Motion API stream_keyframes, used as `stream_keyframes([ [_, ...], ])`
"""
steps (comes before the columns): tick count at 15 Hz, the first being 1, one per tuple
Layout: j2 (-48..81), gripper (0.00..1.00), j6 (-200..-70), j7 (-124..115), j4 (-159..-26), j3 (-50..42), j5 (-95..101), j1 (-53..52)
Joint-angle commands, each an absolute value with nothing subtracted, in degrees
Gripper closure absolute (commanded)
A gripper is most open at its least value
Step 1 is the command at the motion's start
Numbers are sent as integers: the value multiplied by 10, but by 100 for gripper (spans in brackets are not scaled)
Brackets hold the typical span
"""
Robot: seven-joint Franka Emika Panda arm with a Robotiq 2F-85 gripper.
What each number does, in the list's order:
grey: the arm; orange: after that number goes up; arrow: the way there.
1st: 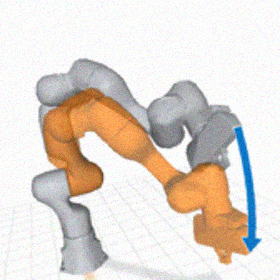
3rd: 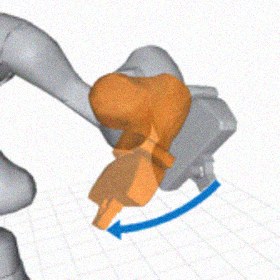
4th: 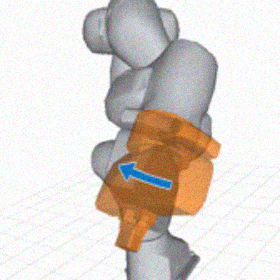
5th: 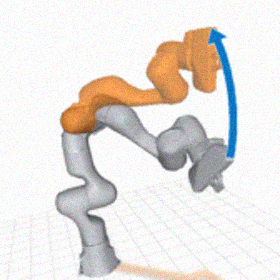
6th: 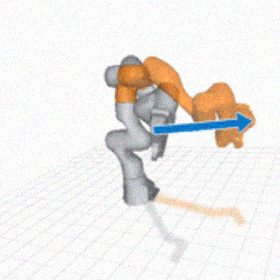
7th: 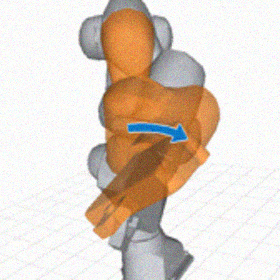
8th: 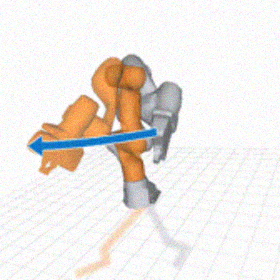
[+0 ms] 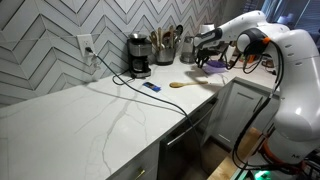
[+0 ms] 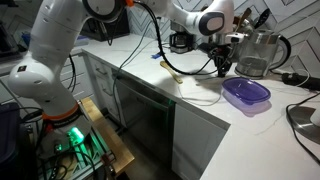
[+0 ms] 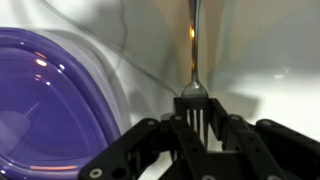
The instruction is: Move the silver fork to the right
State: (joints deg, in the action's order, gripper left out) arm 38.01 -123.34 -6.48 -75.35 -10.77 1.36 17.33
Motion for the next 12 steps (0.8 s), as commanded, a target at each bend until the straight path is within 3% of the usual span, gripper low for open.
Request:
stream_keyframes([
  [1,407,93,-1249,-95,-742,-113,1,172],
  [6,412,93,-1254,-112,-745,-113,1,171],
  [7,411,46,-1252,-112,-745,-112,1,171],
  [9,405,40,-1243,-108,-745,-110,-1,171],
  [12,389,16,-1223,-100,-741,-105,-3,169],
])
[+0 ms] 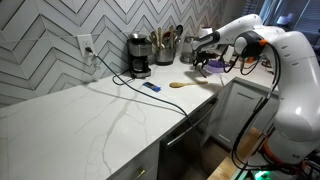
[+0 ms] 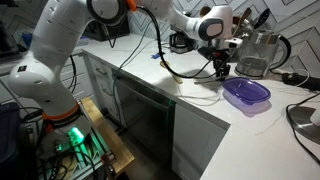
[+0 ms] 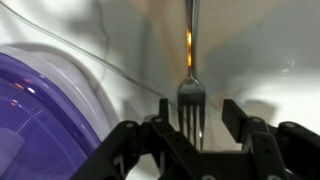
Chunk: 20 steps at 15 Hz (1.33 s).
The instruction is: Move the silver fork to the right
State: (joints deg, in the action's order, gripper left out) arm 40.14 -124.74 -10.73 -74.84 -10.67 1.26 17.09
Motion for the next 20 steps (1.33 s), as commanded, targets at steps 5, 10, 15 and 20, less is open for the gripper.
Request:
stream_keyframes([
  [5,338,0,-1083,-81,-722,-110,25,148],
  [10,255,0,-937,-58,-737,-107,75,117],
  [15,189,0,-886,11,-763,-98,119,92],
  [20,218,0,-892,-14,-723,-101,100,95],
])
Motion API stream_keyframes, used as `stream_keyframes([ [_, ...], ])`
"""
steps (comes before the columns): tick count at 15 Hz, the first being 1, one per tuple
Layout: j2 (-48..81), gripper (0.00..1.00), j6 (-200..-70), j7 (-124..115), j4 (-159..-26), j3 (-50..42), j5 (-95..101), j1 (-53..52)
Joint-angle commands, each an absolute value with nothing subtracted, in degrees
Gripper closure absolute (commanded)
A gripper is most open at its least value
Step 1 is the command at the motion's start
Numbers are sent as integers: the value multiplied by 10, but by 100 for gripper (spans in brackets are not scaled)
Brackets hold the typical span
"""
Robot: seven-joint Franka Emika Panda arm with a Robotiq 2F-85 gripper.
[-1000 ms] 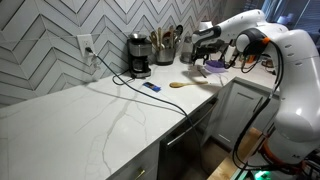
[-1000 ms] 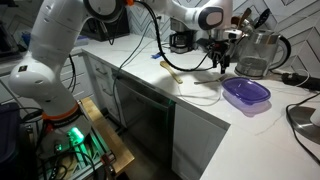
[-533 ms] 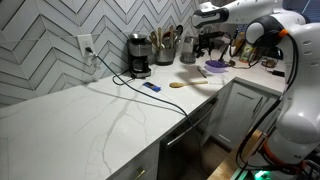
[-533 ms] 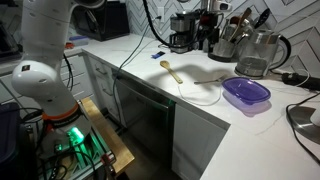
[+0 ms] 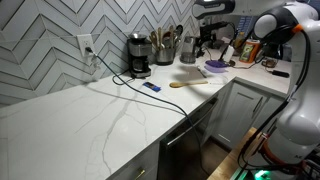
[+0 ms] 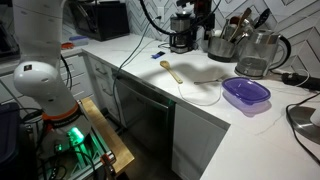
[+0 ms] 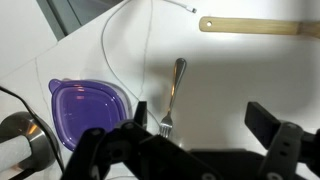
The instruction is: Move the silver fork to the right
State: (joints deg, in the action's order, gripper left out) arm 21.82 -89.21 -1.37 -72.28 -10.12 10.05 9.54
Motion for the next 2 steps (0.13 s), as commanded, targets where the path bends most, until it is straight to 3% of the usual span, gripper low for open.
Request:
stream_keyframes([
  [1,220,0,-892,-14,-723,-101,100,96],
  [2,221,0,-892,-14,-723,-101,100,96],
])
